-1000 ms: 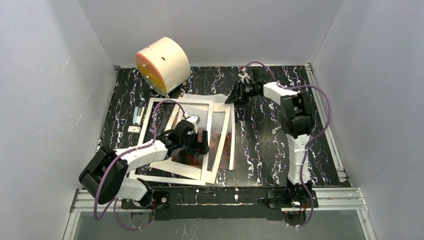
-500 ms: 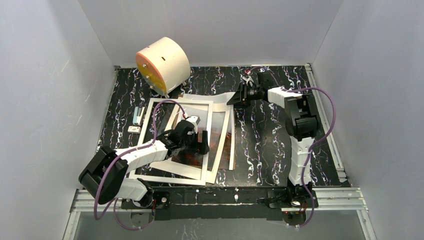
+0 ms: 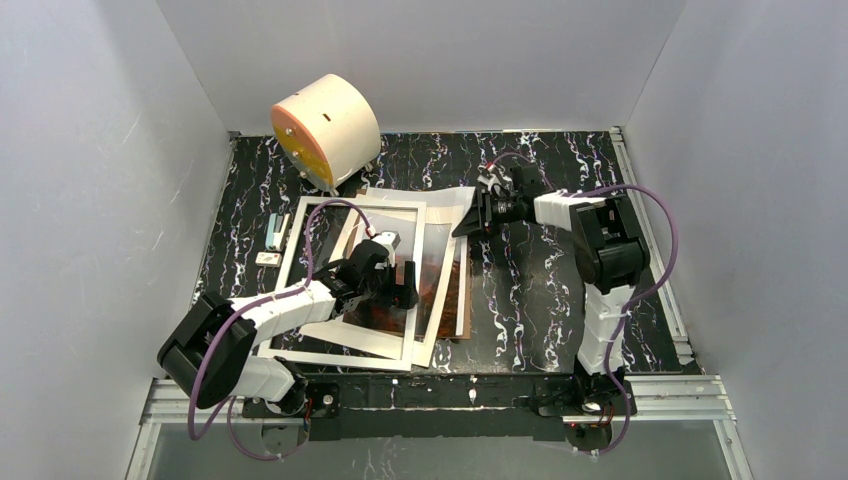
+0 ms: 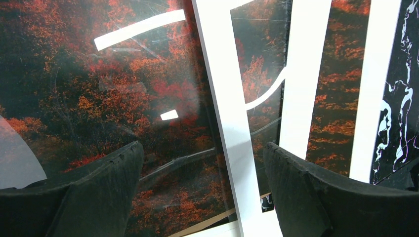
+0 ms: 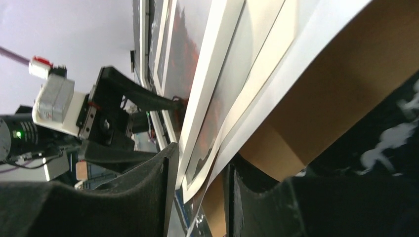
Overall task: Take the photo out of the frame
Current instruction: Pick up the photo from the photo frame.
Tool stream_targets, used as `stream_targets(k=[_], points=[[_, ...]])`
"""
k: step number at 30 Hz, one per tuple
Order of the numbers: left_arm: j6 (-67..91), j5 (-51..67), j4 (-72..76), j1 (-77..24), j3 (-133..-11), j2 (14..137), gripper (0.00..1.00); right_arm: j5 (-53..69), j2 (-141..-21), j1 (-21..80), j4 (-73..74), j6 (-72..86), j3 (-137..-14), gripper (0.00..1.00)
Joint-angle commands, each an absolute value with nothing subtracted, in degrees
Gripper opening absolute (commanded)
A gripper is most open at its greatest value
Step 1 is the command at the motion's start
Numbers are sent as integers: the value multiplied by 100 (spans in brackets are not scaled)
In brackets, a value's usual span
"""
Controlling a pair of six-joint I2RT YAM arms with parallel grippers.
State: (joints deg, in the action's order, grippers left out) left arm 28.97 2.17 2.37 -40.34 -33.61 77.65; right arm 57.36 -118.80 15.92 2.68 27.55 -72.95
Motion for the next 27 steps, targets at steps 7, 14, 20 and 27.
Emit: stream_targets(k=[7, 14, 20, 27], points=[[2874, 79, -492, -3996, -3146, 8022, 90, 6055, -10928, 1866, -161, 2339, -6078, 36], [2874, 79, -497, -3999, -3176, 8005, 90, 5915, -10774, 2104, -609, 2649, -5665, 17], [2865, 80, -631, -3995, -3328, 7841, 90, 4581, -10283, 2246, -104, 2603, -5668, 1], [2792, 108, -1041, -3943, -3828, 7247, 98, 2340, -9282, 2233, 1615, 2572, -6191, 1]])
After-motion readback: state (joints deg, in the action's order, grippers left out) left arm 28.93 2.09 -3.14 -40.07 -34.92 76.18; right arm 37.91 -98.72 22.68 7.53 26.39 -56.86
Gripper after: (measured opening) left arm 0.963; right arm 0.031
